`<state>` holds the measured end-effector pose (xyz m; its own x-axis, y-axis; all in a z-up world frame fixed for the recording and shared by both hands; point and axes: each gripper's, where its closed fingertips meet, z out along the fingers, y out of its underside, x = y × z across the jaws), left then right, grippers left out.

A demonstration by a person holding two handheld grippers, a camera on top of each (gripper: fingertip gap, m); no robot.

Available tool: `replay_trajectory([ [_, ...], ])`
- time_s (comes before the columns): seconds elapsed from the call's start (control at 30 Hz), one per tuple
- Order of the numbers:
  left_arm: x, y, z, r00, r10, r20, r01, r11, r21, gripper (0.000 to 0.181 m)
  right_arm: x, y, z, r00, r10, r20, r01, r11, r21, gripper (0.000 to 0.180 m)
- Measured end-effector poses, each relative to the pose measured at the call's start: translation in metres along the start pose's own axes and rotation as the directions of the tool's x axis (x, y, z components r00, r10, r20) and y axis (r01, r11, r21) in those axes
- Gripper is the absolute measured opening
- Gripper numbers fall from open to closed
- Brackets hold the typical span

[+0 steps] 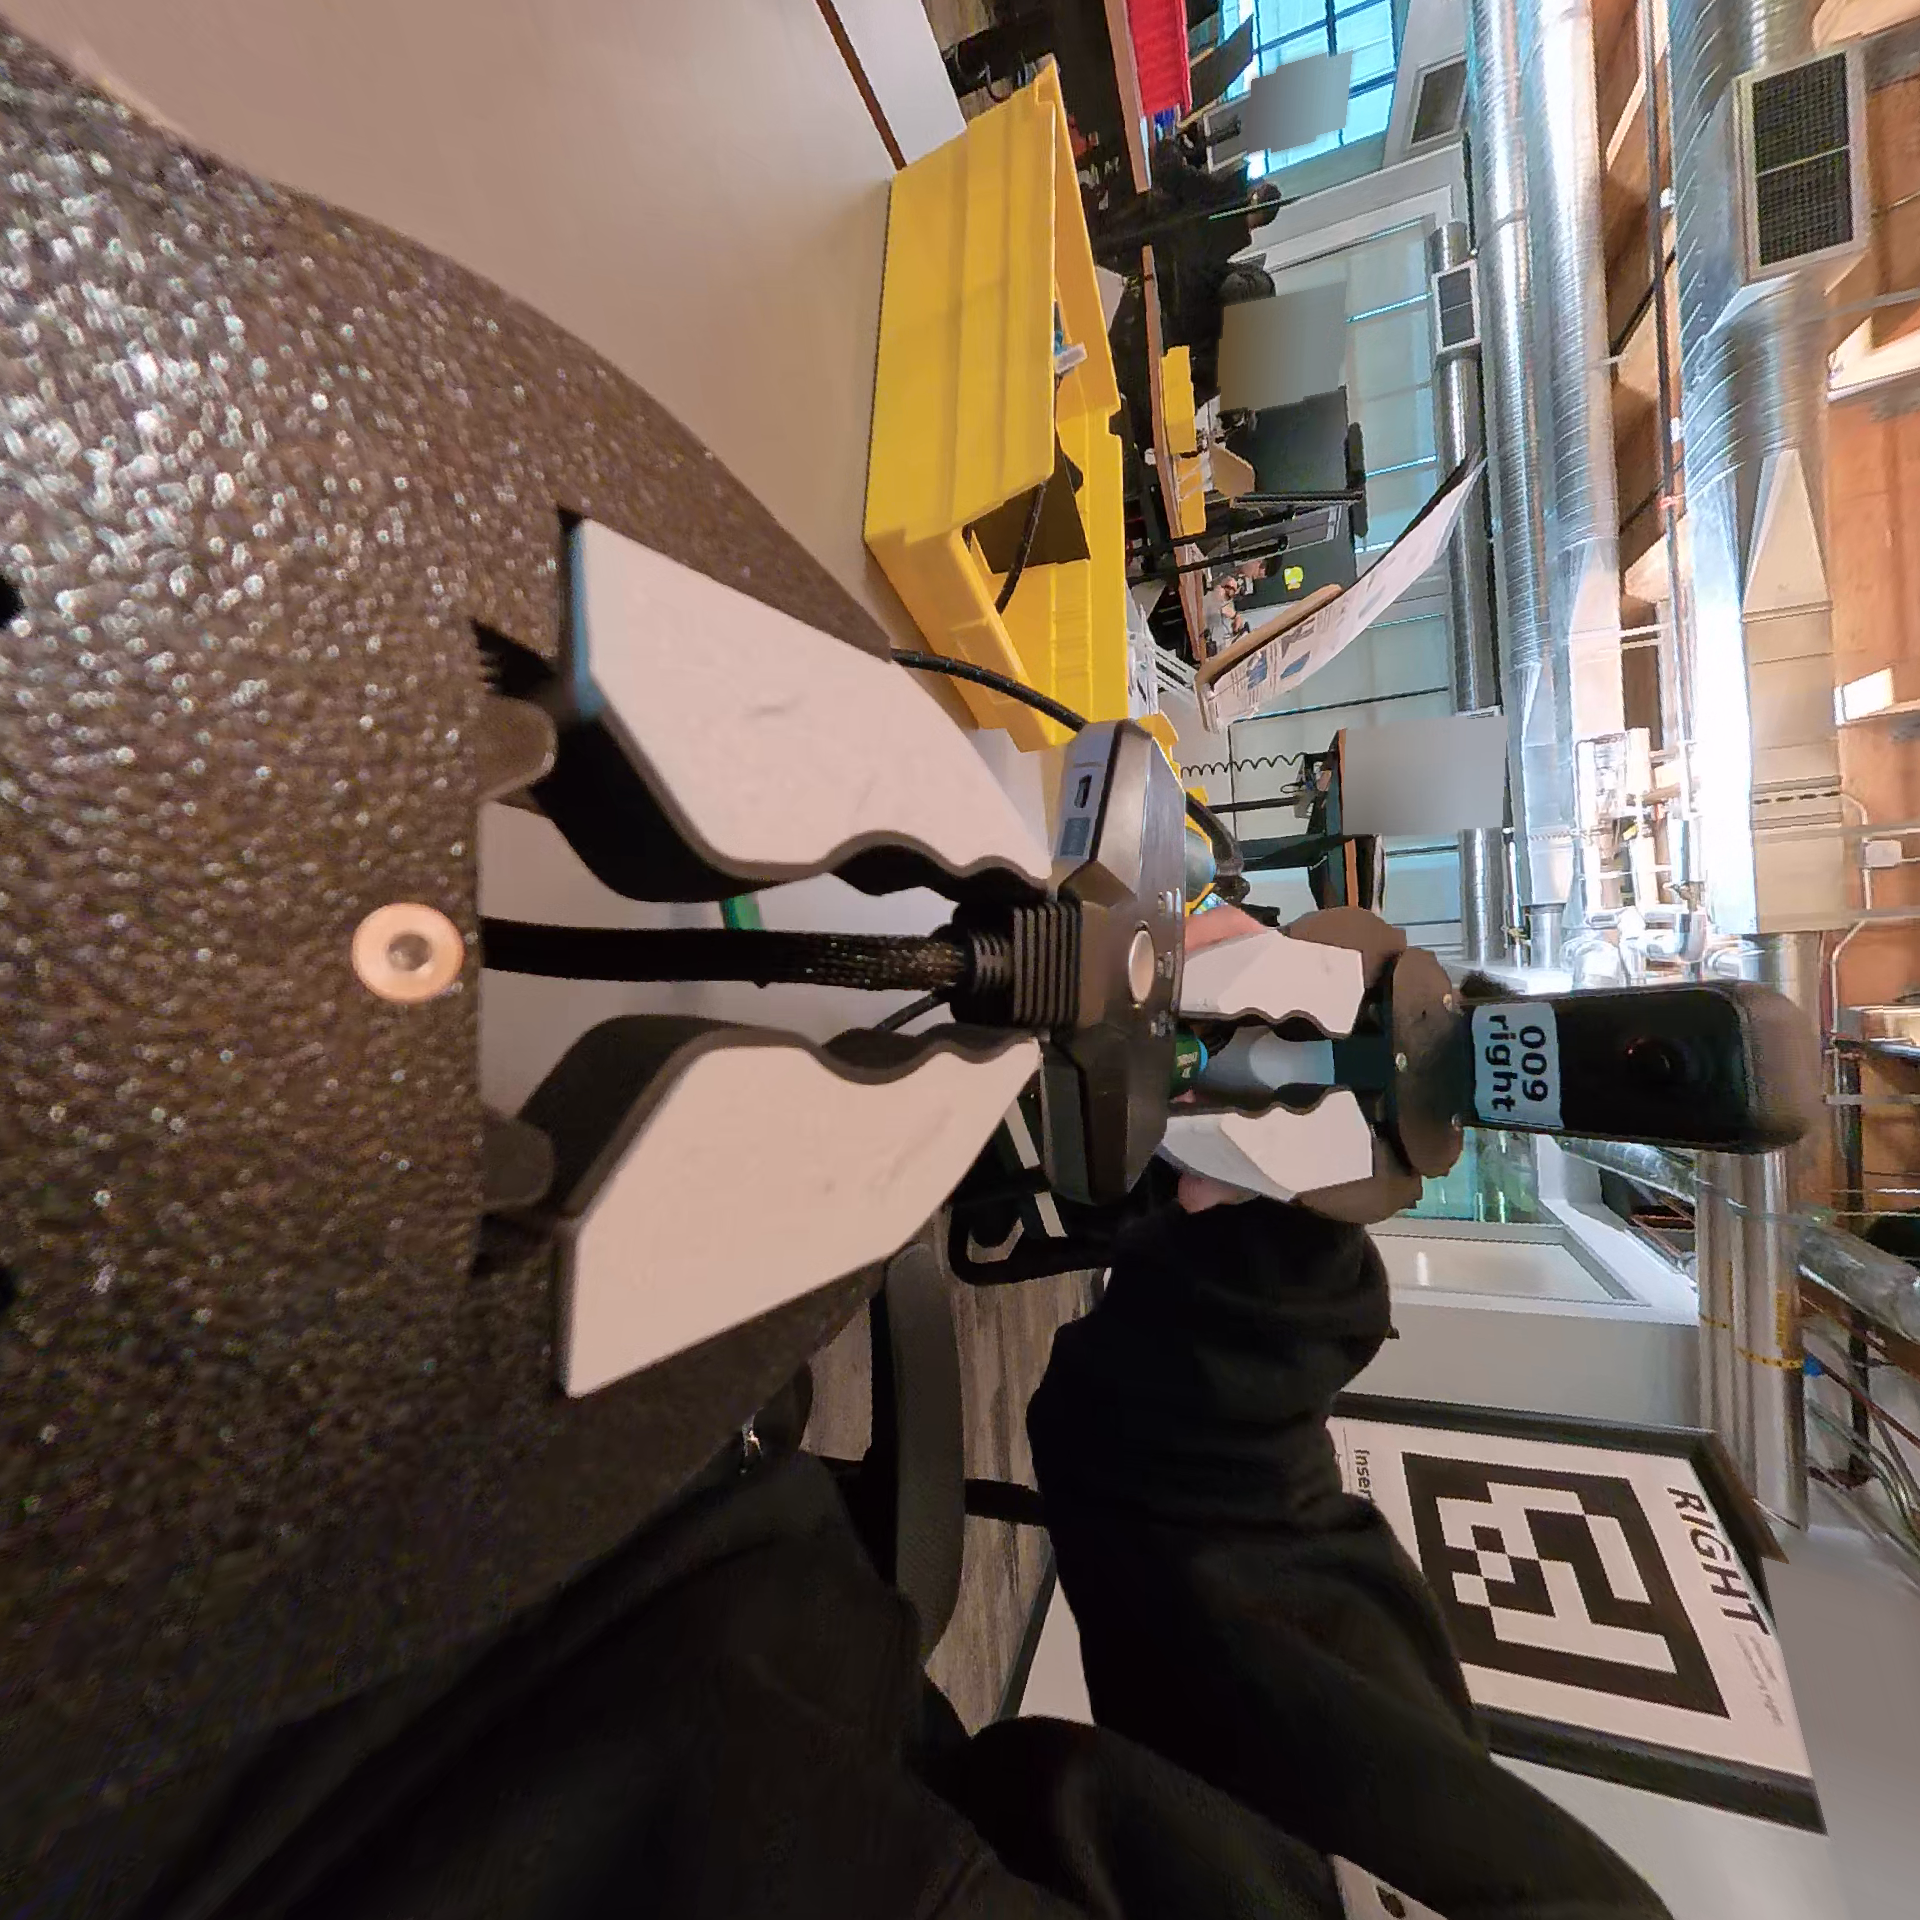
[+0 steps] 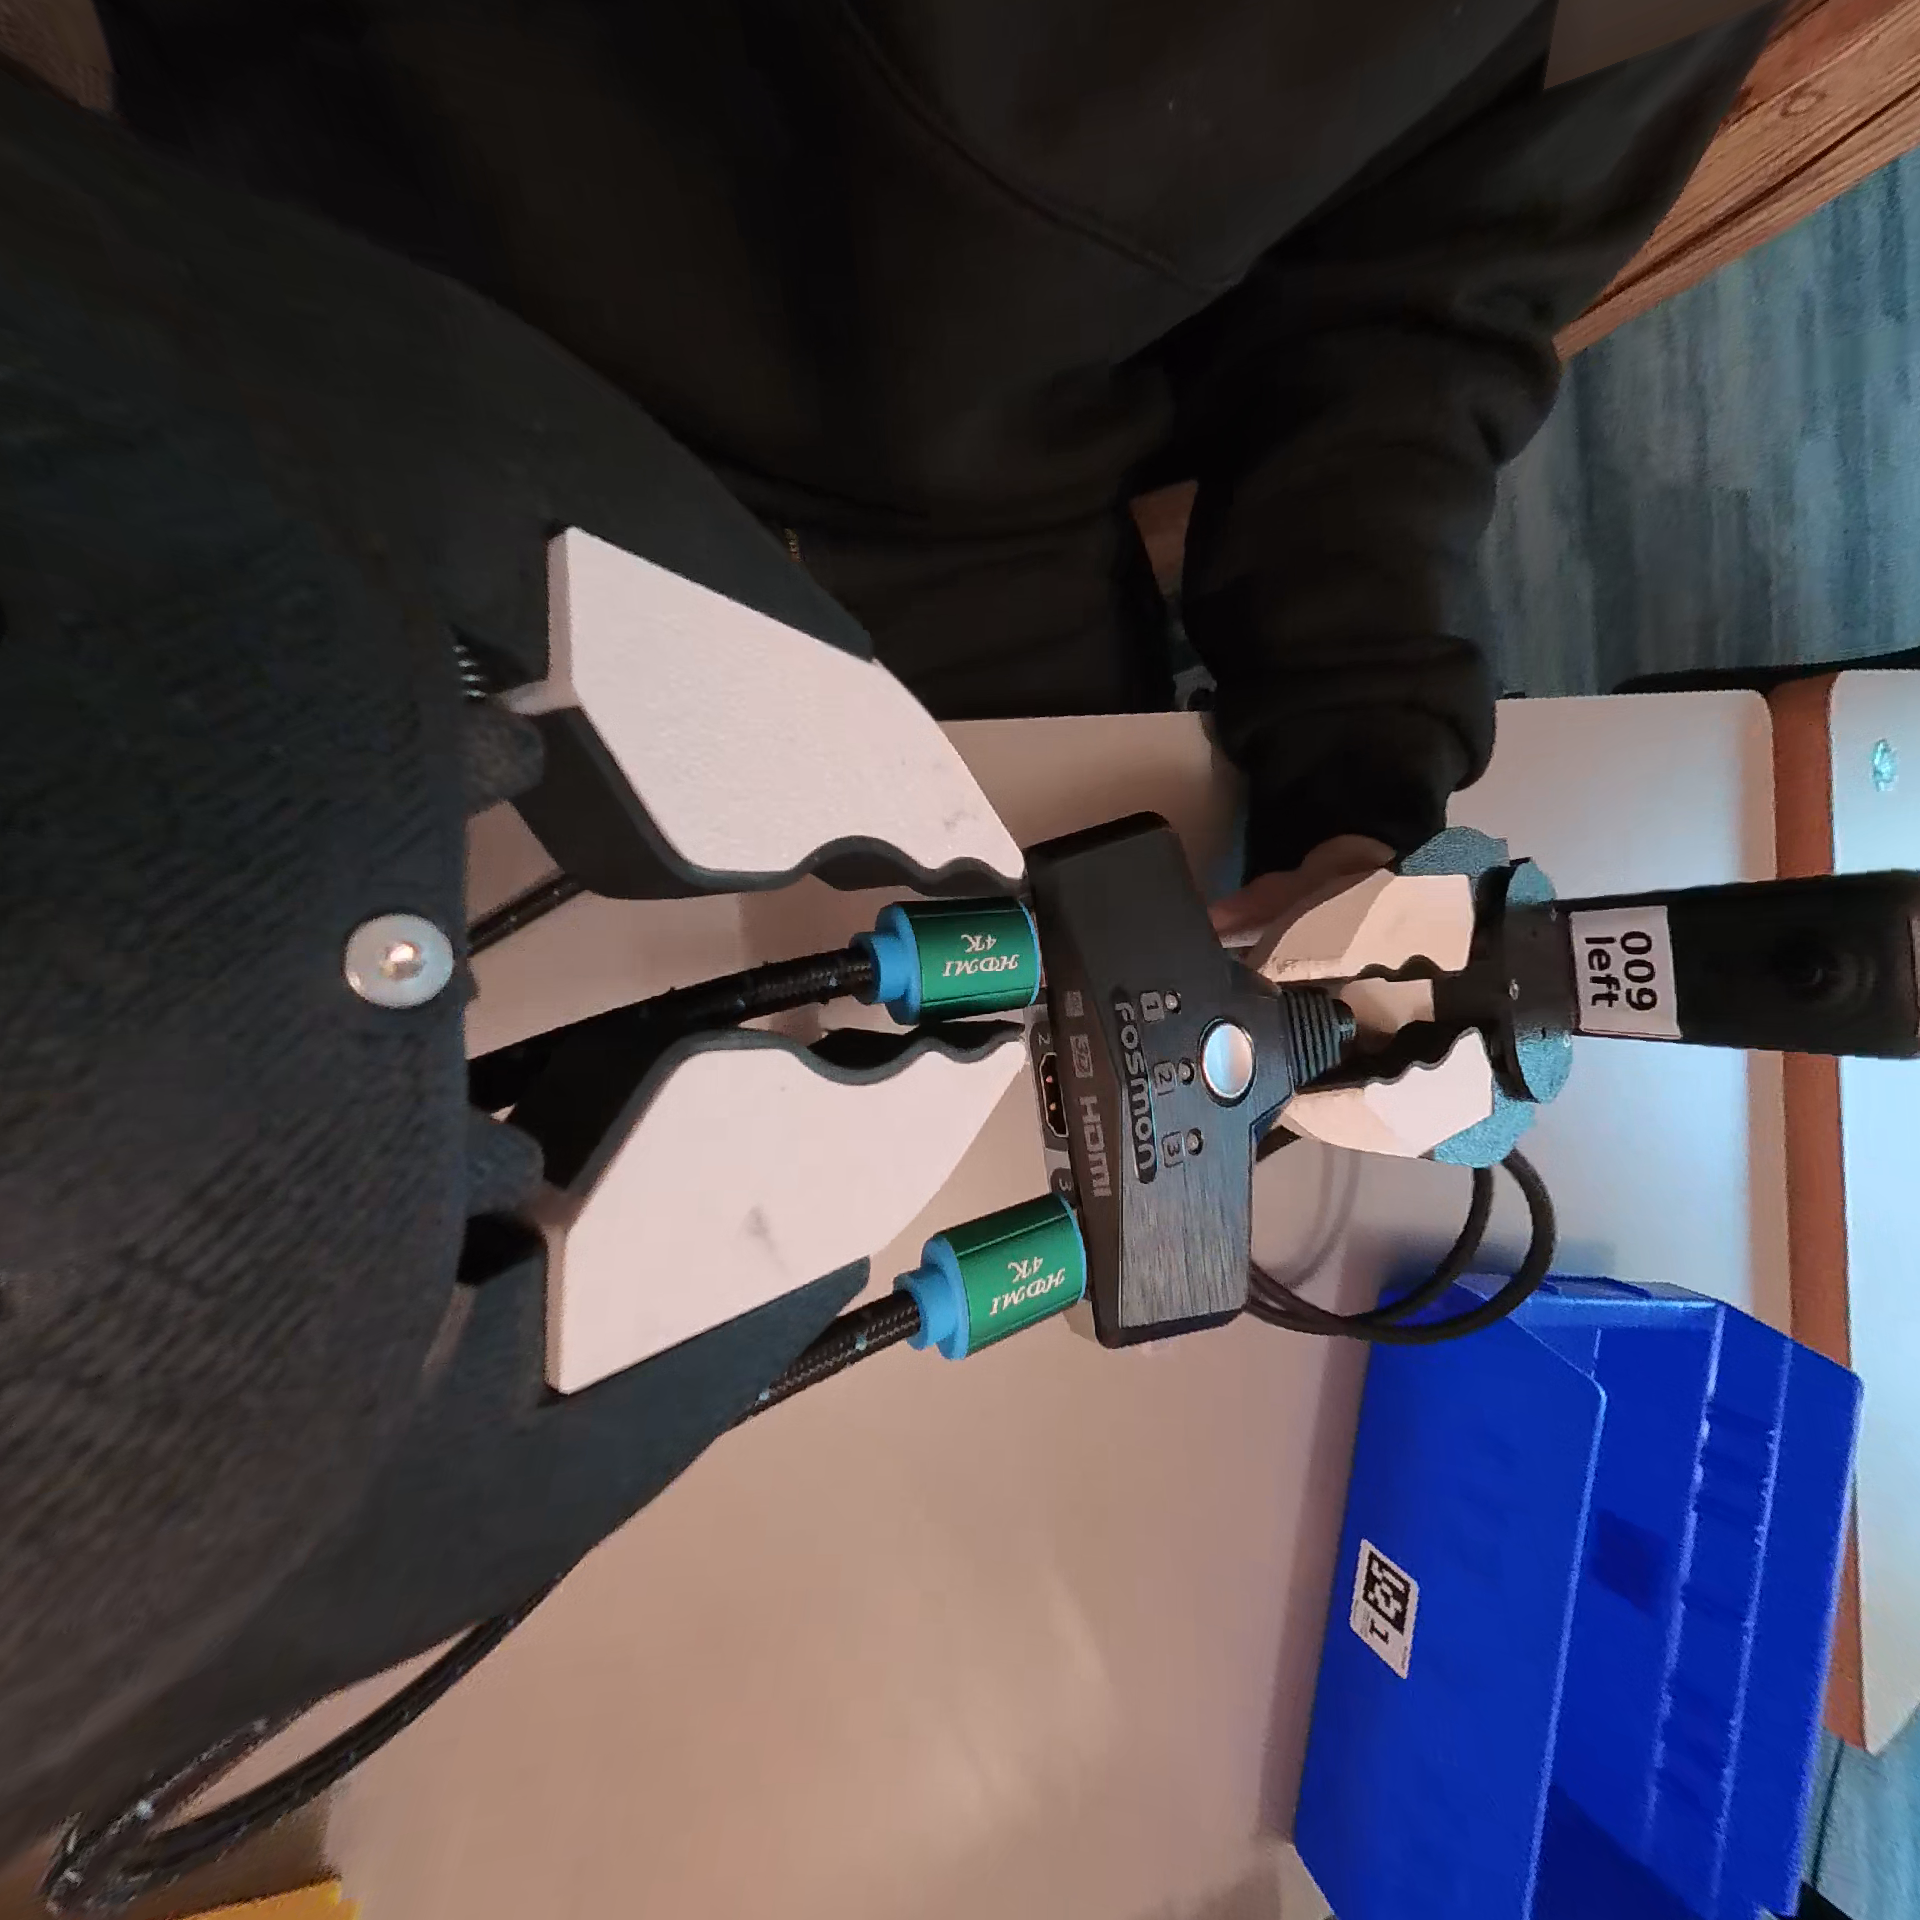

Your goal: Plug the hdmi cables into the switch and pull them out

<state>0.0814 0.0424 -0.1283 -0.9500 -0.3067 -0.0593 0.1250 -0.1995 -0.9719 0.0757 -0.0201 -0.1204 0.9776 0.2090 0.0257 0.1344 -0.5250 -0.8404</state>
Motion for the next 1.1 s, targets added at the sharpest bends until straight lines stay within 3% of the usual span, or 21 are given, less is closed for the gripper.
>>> replay_trajectory([
  [0.5, 0.002, -0.005, -0.002, 1.000, -0.005, -0.014, 0.005, 0.999, 0.036, 0.023, -0.004, -0.010, -0.003, 1.000, 0.012, 0.011, -0.013, 0.990, 0.139, 0.021],
  [0.57, 0.002, -0.004, -0.002, 1.000, -0.004, -0.018, 0.005, 0.999, 0.035, 0.023, -0.005, -0.013, -0.002, 1.000, 0.013, 0.019, -0.016, 0.987, 0.162, 0.018],
  [0.63, 0.002, -0.005, -0.001, 1.000, -0.003, -0.017, 0.004, 0.999, 0.037, 0.023, -0.004, -0.017, -0.001, 0.999, 0.026, 0.021, -0.030, 0.980, 0.194, 0.000],
  [0.7, 0.001, -0.005, -0.002, 1.000, -0.002, -0.010, 0.002, 0.999, 0.041, 0.022, -0.002, -0.016, 0.001, 0.999, 0.043, 0.029, -0.048, 0.982, 0.184, 0.000],
  [0.73, 0.000, -0.005, -0.003, 1.000, -0.003, -0.006, 0.003, 0.999, 0.039, 0.022, -0.002, -0.015, 0.001, 0.999, 0.043, 0.027, -0.047, 0.982, 0.181, 0.001],
  [0.8, -0.002, -0.007, -0.005, 1.000, -0.008, 0.004, 0.007, 0.999, 0.050, 0.022, 0.004, -0.007, 0.002, 0.999, 0.029, -0.028, -0.025, 0.993, 0.112, 0.044],
  [0.83, -0.002, -0.008, -0.006, 1.000, -0.006, 0.006, 0.006, 0.998, 0.056, 0.022, 0.007, 0.000, 0.003, 0.998, 0.000, -0.061, 0.003, 0.998, 0.060, 0.048],
  [0.97, 0.001, -0.008, -0.006, 1.000, -0.003, -0.012, 0.003, 0.998, 0.056, 0.022, 0.000, -0.001, 0.005, 0.999, -0.031, -0.029, 0.033, 0.996, 0.077, 0.027],
  [1.1, 0.001, -0.009, -0.006, 1.000, -0.001, -0.016, 0.002, 0.998, 0.064, 0.022, -0.003, -0.005, 0.003, 1.000, -0.011, -0.008, 0.012, 0.994, 0.111, 0.024],
])
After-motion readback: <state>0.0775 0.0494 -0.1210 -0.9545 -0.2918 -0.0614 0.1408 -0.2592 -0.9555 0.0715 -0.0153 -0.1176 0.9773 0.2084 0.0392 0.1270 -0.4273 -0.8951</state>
